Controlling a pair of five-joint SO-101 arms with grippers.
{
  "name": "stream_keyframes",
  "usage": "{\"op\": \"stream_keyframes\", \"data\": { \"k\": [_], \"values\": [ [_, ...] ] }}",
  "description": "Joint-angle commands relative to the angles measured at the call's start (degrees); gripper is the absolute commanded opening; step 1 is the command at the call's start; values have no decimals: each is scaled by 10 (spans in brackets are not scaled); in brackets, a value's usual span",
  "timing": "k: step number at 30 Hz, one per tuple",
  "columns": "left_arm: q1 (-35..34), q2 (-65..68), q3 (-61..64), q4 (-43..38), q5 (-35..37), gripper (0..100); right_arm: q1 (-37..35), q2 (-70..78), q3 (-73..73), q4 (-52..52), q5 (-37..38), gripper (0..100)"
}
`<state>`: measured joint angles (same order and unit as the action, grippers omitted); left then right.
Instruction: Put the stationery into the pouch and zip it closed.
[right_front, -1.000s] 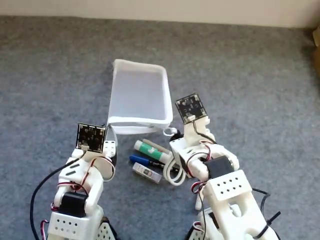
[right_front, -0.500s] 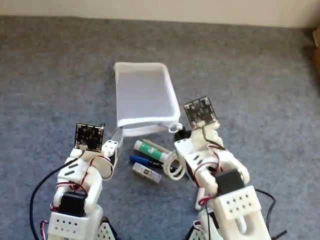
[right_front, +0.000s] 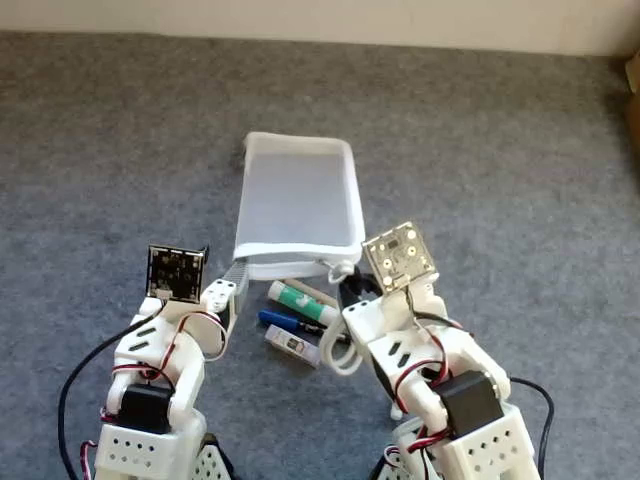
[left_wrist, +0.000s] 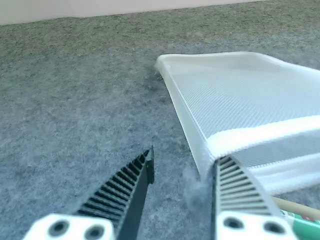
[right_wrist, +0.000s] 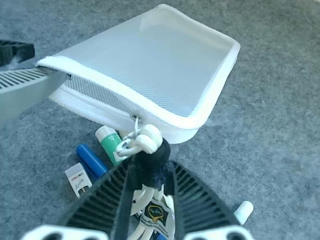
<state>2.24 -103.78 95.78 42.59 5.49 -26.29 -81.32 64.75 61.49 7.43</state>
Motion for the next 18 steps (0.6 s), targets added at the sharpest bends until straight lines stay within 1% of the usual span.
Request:
{"op": "stream_keyframes", "data": {
  "k": [1,4,6,9,11,14,15,18],
  "values": [
    [0,-8,14,-47,7,185,-23,-31,-30,22,3,7],
    [0,-8,14,-53,7,185,-65,-58,-29,44,34,7],
    [0,-8,14,-53,7,181,-81,-77,-29,57,35,8],
    [0,-8,14,-52,2,122,-82,-102,-29,65,35,8],
    [1,-8,14,-52,-19,74,-82,-116,-29,65,35,8],
    [21,-8,14,-51,-34,23,-82,-130,-28,66,35,8],
    [26,-8,14,-51,-33,8,-81,-132,-28,66,35,8],
    [28,-8,13,-50,-33,6,-79,-134,-28,66,35,9]
  ]
}}
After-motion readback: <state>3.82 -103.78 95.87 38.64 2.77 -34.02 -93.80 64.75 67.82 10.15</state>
